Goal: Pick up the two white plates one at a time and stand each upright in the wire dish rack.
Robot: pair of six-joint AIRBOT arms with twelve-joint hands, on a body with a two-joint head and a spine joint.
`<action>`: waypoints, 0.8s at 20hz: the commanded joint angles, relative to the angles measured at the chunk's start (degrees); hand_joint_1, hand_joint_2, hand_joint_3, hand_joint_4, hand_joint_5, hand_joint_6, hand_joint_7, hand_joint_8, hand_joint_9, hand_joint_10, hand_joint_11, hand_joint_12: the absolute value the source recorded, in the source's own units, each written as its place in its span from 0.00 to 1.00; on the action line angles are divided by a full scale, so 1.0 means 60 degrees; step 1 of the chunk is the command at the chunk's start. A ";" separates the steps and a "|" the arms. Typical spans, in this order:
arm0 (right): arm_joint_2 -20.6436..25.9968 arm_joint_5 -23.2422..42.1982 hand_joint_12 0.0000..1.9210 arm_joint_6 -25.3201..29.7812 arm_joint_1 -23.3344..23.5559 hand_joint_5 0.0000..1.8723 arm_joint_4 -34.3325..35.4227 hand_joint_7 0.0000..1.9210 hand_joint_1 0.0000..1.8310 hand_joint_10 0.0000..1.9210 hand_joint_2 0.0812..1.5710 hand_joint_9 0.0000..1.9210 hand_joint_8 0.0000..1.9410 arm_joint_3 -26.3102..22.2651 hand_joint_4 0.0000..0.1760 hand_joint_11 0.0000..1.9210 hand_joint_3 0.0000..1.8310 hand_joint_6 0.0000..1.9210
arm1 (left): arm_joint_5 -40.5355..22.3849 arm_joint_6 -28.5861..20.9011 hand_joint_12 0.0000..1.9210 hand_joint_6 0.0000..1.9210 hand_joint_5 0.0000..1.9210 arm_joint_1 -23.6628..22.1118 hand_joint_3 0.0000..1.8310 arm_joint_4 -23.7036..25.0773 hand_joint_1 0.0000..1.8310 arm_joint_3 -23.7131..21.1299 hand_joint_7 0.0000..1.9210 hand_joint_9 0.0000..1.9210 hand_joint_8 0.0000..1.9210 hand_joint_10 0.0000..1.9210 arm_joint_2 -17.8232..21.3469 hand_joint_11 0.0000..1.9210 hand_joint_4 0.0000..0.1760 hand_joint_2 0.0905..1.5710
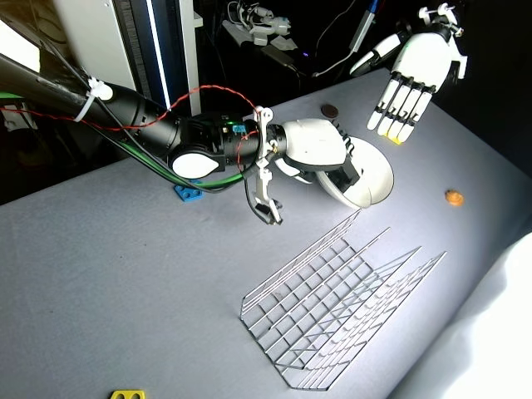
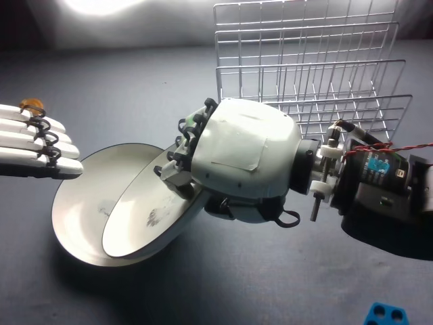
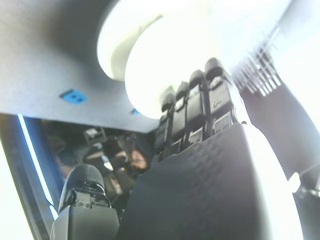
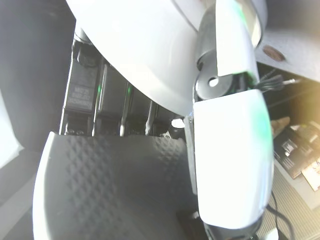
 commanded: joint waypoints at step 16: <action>0.1448 0.0411 0.58 0.0166 0.1808 0.51 0.1316 0.55 0.75 0.56 0.67 0.52 0.40 -0.1854 0.00 0.42 0.00 0.52 | -0.0472 -0.0274 0.08 0.00 0.03 -0.0443 0.00 -0.0251 0.00 0.0256 0.04 0.04 0.00 0.00 0.0150 0.00 0.00 0.66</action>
